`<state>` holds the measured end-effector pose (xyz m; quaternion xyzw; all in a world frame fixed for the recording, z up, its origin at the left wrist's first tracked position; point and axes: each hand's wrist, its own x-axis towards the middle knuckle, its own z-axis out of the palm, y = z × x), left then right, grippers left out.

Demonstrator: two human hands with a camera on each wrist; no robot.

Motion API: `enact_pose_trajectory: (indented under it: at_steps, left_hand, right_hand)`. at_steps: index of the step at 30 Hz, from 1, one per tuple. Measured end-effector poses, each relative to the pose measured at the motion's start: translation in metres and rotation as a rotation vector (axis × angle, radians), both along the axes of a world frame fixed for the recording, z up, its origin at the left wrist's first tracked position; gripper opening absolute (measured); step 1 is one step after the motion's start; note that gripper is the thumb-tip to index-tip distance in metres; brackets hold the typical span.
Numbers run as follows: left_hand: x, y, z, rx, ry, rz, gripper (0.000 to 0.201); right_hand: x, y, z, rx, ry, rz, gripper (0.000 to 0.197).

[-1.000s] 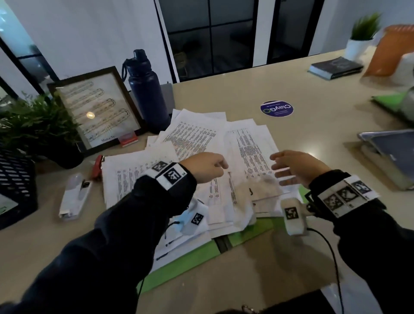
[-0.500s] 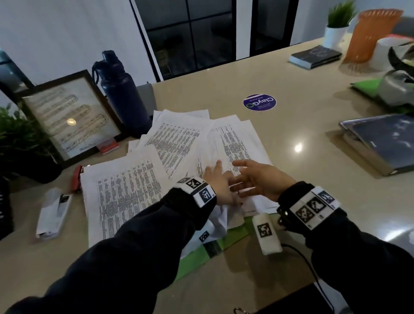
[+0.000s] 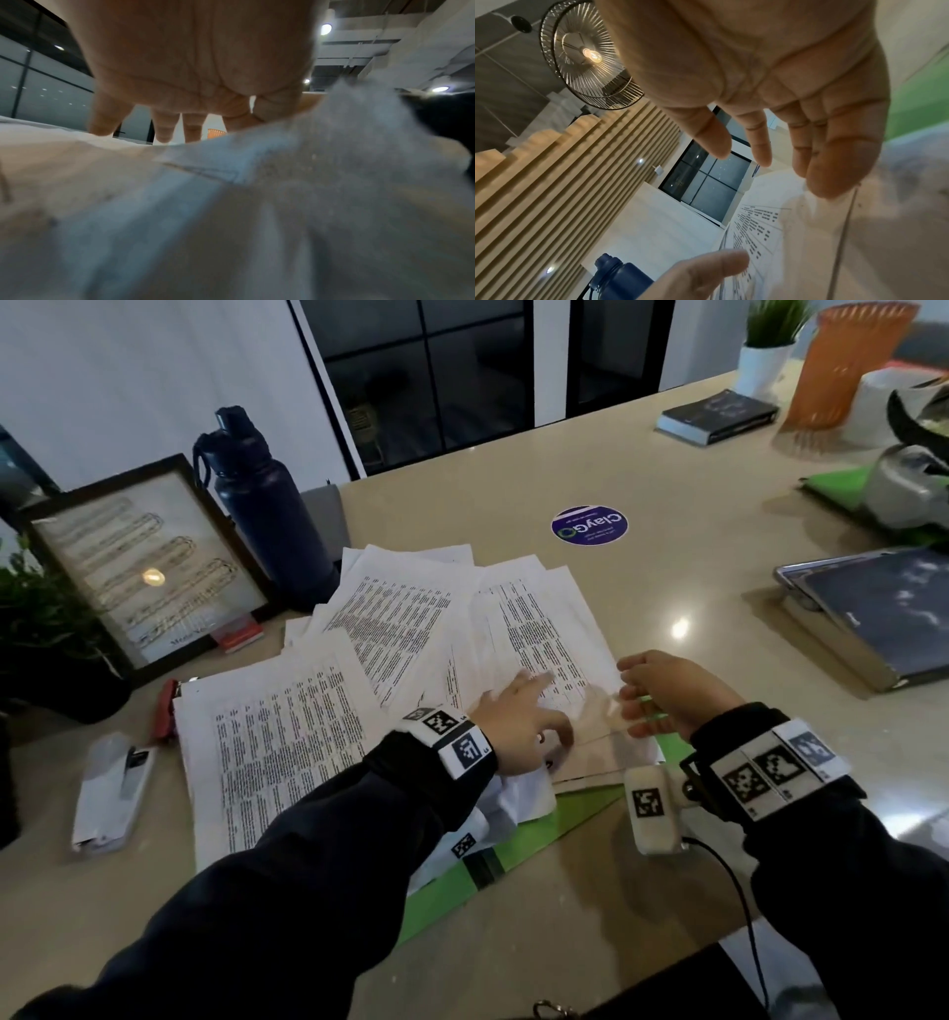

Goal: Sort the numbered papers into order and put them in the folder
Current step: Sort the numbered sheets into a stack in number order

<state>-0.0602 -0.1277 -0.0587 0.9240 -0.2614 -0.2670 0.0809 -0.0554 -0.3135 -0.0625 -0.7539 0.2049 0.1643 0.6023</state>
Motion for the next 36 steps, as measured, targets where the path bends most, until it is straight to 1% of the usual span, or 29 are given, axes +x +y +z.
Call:
enact_pose_trajectory:
  at_steps: [3,5,7,9,10,13,15,17,18,20,21,22,23,24,25,26,27,28,29,31,32,34,35,36]
  left_hand:
    - [0.0,0.0,-0.001,0.072,-0.062,-0.103,0.022]
    - [0.004,0.004,-0.004,0.113,-0.136,-0.124,0.026]
    - [0.007,0.009,-0.004,0.077,-0.178,-0.08,0.031]
    - [0.013,0.014,-0.005,0.003,-0.22,0.039,0.023]
    - [0.016,0.017,-0.006,-0.006,-0.232,0.111,0.023]
    - [0.02,0.024,-0.005,0.021,-0.266,0.24,0.037]
    - [0.019,0.026,-0.003,0.018,-0.233,0.265,0.036]
    - [0.018,0.026,-0.002,0.021,-0.21,0.214,0.023]
    - [0.018,0.027,-0.004,0.01,-0.187,0.194,0.025]
    - [0.016,0.026,-0.006,-0.046,-0.14,0.178,0.065]
    - [0.015,0.023,-0.007,-0.057,-0.147,0.176,0.079]
    - [0.013,0.021,-0.008,-0.041,-0.169,0.181,0.085]
    - [0.012,0.017,-0.007,-0.016,-0.194,0.195,0.083]
    - [0.012,0.015,-0.008,0.007,-0.224,0.223,0.072]
    - [0.012,0.013,-0.007,0.014,-0.259,0.251,0.056]
    - [0.011,0.011,-0.004,0.017,-0.295,0.274,0.041]
    - [0.012,0.011,-0.002,0.014,-0.321,0.292,0.031]
    - [0.012,0.012,-0.001,0.003,-0.333,0.306,0.027]
    - [0.012,0.012,-0.001,-0.012,-0.333,0.315,0.027]
    - [0.013,0.013,0.0,-0.048,-0.319,0.316,0.037]
    - [0.013,0.013,-0.001,-0.065,-0.313,0.307,0.049]
    - [0.012,0.012,0.0,-0.106,-0.325,0.246,0.081]
    - [0.012,0.011,0.0,-0.126,-0.349,0.197,0.092]
    - [0.012,0.009,0.0,-0.137,-0.366,0.143,0.095]
  right_hand:
    - [-0.002,0.004,0.0,0.024,0.011,0.014,0.019]
    - [-0.002,0.004,-0.001,0.009,0.011,0.032,0.019]
    - [0.0,0.004,-0.004,-0.043,-0.005,0.038,0.02]
    - [0.002,0.003,-0.009,-0.113,-0.036,0.029,0.024]
    - [0.003,0.002,-0.01,-0.135,-0.047,0.018,0.025]
    - [0.003,0.001,-0.011,-0.138,-0.037,0.015,0.026]
    - [0.001,0.003,-0.01,-0.101,-0.008,0.046,0.027]
    - [-0.003,0.009,-0.004,-0.019,0.0,0.087,0.029]
    - [-0.005,0.013,-0.002,0.035,-0.015,0.122,0.03]
    - [-0.009,0.02,0.003,0.164,-0.08,0.22,0.032]
    - [-0.011,0.023,0.006,0.25,-0.125,0.269,0.034]
    - [-0.013,0.025,0.009,0.341,-0.168,0.305,0.035]
    - [-0.014,0.026,0.011,0.423,-0.2,0.32,0.035]
    - [-0.012,0.025,0.013,0.44,-0.224,0.309,0.034]
    - [-0.009,0.024,0.013,0.382,-0.249,0.278,0.033]
    - [-0.005,0.022,0.011,0.243,-0.264,0.223,0.033]
    - [0.0,0.017,0.008,0.082,-0.268,0.152,0.035]
    - [0.004,0.01,0.005,-0.067,-0.248,0.089,0.038]
    - [0.007,0.003,0.0,-0.162,-0.209,0.052,0.04]
    - [0.01,-0.01,-0.007,-0.236,-0.111,0.051,0.04]
    - [0.008,-0.013,-0.007,-0.234,-0.073,0.057,0.038]
    - [0.006,-0.015,-0.005,-0.17,-0.047,0.066,0.036]
    - [0.005,-0.012,-0.004,-0.131,-0.05,0.077,0.035]
    - [0.003,-0.009,-0.001,-0.1,-0.049,0.092,0.034]
